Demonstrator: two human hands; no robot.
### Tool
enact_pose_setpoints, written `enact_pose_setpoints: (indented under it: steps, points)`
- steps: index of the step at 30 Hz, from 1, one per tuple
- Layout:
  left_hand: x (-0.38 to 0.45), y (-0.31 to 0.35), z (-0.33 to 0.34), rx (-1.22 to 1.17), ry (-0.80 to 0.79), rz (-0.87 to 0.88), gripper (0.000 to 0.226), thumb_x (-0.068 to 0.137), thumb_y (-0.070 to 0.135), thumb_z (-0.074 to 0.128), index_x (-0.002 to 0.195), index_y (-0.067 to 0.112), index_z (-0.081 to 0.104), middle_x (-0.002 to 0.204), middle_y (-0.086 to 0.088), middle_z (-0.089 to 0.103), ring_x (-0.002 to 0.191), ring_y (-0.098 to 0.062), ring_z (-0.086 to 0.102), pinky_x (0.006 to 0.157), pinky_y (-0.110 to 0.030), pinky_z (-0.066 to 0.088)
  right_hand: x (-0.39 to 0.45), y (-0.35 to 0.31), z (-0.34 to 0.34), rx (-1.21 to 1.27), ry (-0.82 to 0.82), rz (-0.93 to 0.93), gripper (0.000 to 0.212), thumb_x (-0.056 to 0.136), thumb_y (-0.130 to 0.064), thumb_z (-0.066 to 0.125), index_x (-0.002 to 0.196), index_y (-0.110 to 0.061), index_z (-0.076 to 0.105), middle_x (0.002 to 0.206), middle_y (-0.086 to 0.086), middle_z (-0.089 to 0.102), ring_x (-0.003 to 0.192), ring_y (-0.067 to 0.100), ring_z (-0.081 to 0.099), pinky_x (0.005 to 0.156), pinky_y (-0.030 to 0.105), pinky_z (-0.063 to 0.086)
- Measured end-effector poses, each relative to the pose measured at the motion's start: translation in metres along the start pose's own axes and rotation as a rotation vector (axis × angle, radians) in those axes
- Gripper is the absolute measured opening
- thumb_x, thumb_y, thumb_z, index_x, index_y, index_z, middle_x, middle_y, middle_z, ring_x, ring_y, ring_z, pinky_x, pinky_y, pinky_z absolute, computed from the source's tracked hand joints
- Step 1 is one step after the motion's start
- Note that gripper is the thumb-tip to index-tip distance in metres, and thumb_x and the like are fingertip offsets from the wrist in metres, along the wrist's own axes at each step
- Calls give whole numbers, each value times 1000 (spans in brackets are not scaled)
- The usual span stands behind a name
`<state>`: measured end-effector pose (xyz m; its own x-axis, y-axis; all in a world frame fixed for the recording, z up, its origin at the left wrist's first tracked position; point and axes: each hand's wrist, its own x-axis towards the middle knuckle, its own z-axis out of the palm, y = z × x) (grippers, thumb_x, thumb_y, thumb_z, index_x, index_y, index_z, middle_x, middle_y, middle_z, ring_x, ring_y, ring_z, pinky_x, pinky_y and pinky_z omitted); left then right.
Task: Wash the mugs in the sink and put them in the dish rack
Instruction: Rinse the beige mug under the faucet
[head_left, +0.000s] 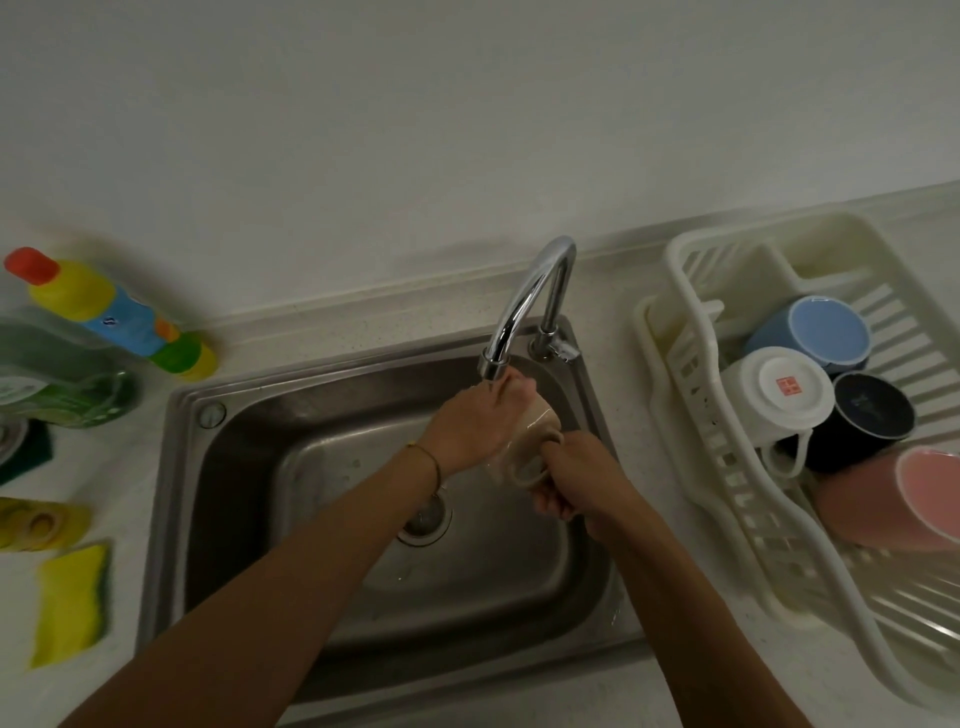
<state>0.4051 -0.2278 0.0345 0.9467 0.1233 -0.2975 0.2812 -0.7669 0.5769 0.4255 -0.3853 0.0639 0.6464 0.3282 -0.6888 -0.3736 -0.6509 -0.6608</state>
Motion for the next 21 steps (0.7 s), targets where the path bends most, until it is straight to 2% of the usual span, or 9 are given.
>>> enact_pose_setpoints:
  steps: [2, 4, 6, 9, 11, 15, 17, 19, 21]
  points:
    - [1, -2, 1, -120, -29, -62, 65, 85, 70, 8, 117, 28, 45, 116, -8, 61, 97, -33, 64, 82, -45, 52, -2, 1, -1, 17, -5, 1, 39, 100, -11, 39, 72, -1, 65, 52, 8, 62, 36, 10, 50, 40, 19, 38]
    - [-2, -4, 2, -205, -18, -106, 56, 87, 72, 27, 118, 32, 50, 108, -6, 66, 91, -28, 66, 85, -46, 54, -2, 1, -2, 35, -15, 9, 40, 102, -13, 39, 73, -1, 64, 52, 7, 62, 36, 9, 50, 40, 19, 38]
    - [-6, -8, 3, -187, -31, -57, 68, 73, 76, 56, 129, 38, 46, 115, 0, 66, 95, -22, 65, 86, -40, 55, -2, 1, -2, 54, -37, 16, 41, 104, -16, 39, 76, 0, 64, 50, 6, 61, 35, 9, 49, 39, 20, 38]
    - [-3, -18, 3, -291, -71, -40, 71, 69, 71, 72, 126, 36, 48, 113, 5, 62, 96, -18, 63, 81, -32, 51, -2, 0, 0, 62, -56, 18, 38, 103, -15, 40, 77, 0, 64, 50, 6, 60, 35, 10, 48, 39, 20, 37]
    - [0, -17, 1, -384, -71, -91, 48, 83, 66, 64, 112, 30, 52, 96, 7, 61, 86, -16, 61, 76, -32, 47, -2, -1, 0, 46, -57, 24, 36, 101, -13, 39, 77, -1, 64, 51, 5, 60, 36, 9, 48, 40, 20, 37]
    - [0, -11, -1, -443, -35, -142, 52, 82, 80, 27, 92, 34, 50, 81, 7, 55, 76, -15, 55, 71, -34, 41, 0, -2, -1, 41, -68, 32, 36, 101, -13, 39, 77, -3, 63, 51, 5, 60, 37, 9, 47, 40, 21, 37]
    - [-2, -16, 0, -517, -55, -129, 42, 82, 76, 49, 105, 40, 53, 95, 11, 59, 87, -10, 59, 75, -29, 46, 2, -3, -5, 36, -79, 33, 37, 100, -12, 39, 77, 0, 64, 50, 7, 59, 37, 12, 46, 39, 21, 36]
    - [-4, -23, 1, -574, -135, -75, 62, 79, 47, 84, 128, 31, 51, 109, 12, 59, 96, -5, 60, 76, -19, 50, 3, -2, -8, 41, -104, 23, 39, 101, -13, 40, 85, 9, 67, 51, 9, 58, 38, 14, 45, 38, 22, 34]
    - [0, -29, 4, -592, -169, -54, 71, 77, 29, 91, 133, 21, 48, 108, 8, 60, 94, -5, 61, 72, -16, 51, 3, -1, -9, 37, -125, 10, 39, 101, -14, 41, 88, 12, 67, 52, 9, 58, 39, 14, 45, 38, 21, 35]
